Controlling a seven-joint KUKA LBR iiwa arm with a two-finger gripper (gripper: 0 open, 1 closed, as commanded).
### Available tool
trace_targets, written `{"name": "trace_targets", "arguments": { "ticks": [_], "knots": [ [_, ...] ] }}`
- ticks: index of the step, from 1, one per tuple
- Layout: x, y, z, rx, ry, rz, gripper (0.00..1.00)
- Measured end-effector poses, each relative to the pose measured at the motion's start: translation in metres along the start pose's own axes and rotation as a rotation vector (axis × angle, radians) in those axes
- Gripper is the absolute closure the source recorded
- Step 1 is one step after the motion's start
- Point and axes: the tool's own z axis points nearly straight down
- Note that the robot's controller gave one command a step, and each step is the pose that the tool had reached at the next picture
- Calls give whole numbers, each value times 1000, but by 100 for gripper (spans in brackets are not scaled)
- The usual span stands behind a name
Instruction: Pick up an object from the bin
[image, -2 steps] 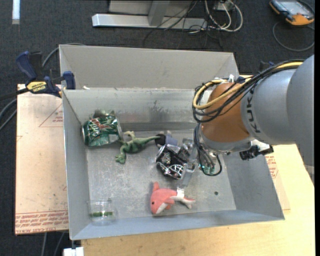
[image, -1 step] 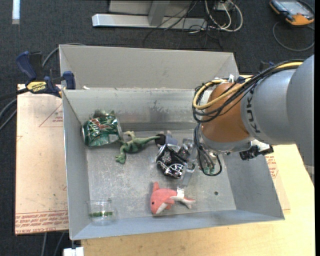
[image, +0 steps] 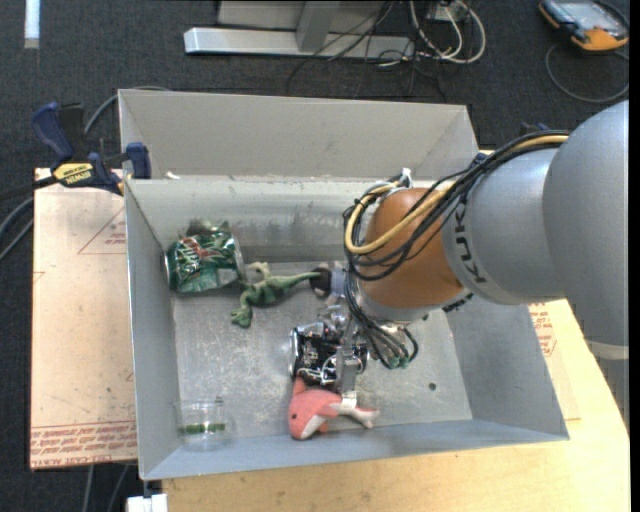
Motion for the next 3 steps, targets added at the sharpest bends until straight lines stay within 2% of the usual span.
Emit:
{"name": "trace_targets", "arguments": {
  "ticks": [1, 2, 3],
  "knots": [
    [0, 0, 0, 0, 0, 0, 100],
    [-5, -9, -83, 0, -5, 4, 100],
    [-1, 0, -118, 0, -6, -7, 100]
  ]
}}
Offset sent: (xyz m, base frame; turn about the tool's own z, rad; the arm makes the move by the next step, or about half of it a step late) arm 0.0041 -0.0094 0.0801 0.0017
